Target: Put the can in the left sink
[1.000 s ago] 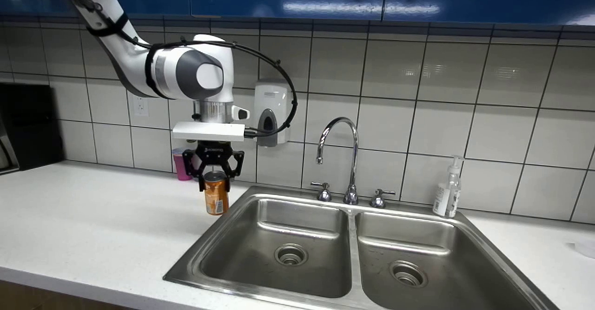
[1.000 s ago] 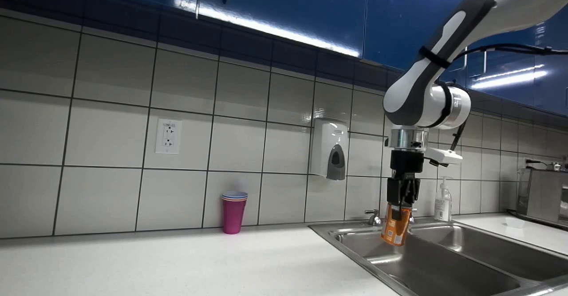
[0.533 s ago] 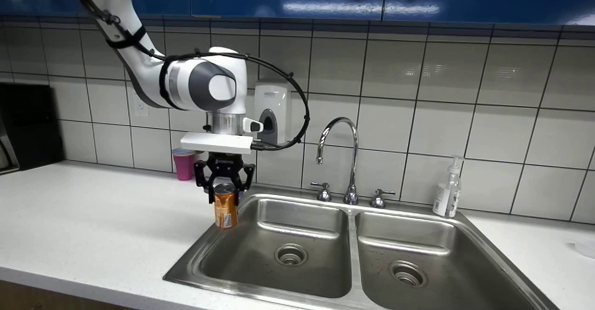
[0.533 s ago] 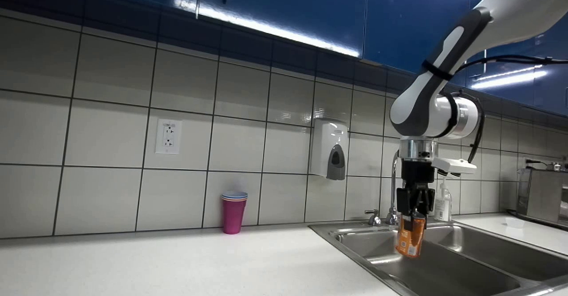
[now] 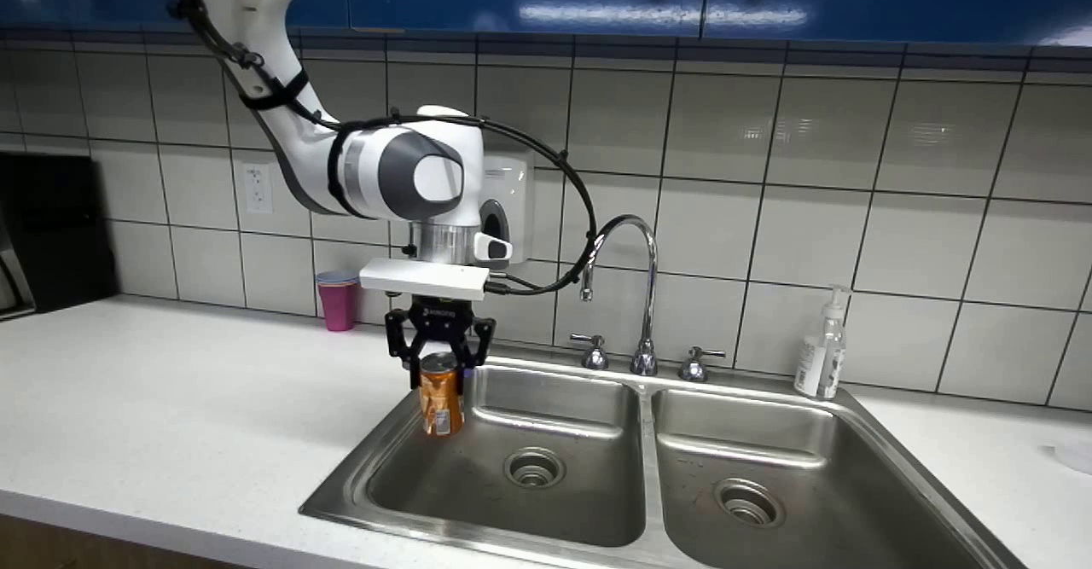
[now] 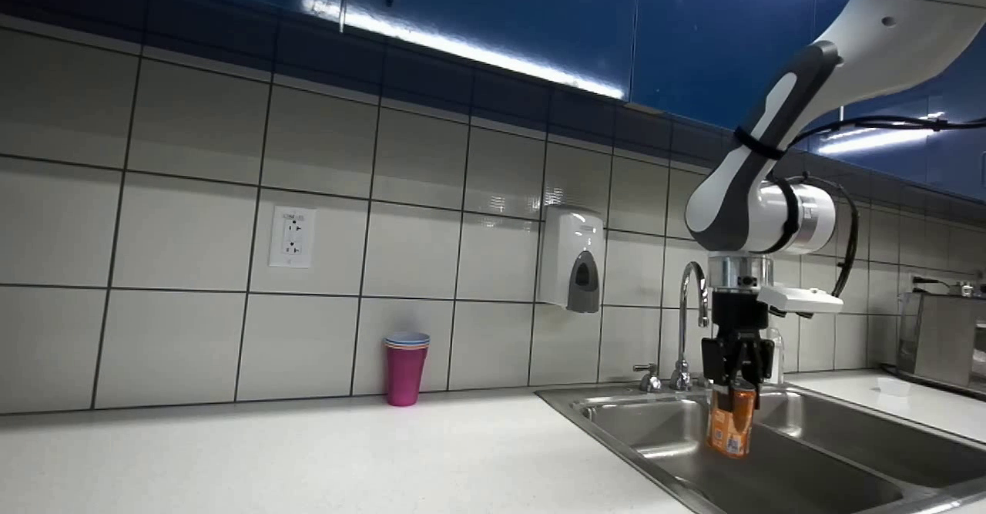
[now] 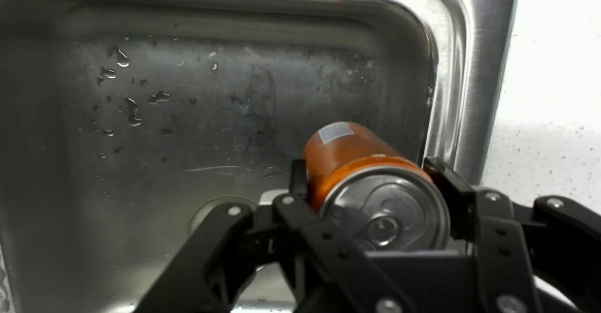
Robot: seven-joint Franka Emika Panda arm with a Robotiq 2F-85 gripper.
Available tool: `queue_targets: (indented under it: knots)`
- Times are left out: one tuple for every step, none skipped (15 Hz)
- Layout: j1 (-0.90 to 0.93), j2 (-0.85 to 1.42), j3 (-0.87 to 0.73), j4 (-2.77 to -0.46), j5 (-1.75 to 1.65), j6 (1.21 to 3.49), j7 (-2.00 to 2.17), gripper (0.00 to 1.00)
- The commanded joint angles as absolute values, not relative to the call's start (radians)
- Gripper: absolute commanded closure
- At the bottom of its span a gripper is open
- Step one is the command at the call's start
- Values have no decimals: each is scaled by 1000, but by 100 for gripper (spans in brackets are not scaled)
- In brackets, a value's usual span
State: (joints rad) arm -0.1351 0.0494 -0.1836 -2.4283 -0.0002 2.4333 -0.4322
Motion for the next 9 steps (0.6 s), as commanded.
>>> queue_targets:
  knots:
    - [-163,102,-183,-2372,-15,2427,-393,62]
    - [-168,117,-184,-2361,-14,2424,-392,62]
    - [-174,136,-187,-2348,-13,2422,-387,62]
    - [-179,150,-189,-2337,-13,2420,-383,62]
    - [-186,170,-191,-2321,-9,2414,-381,62]
    - [-191,186,-192,-2309,-8,2413,-376,62]
    - [-198,205,-193,-2294,-6,2410,-373,62]
    - [-205,222,-192,-2280,-4,2405,-370,62]
    - [-212,245,-192,-2261,-1,2393,-367,62]
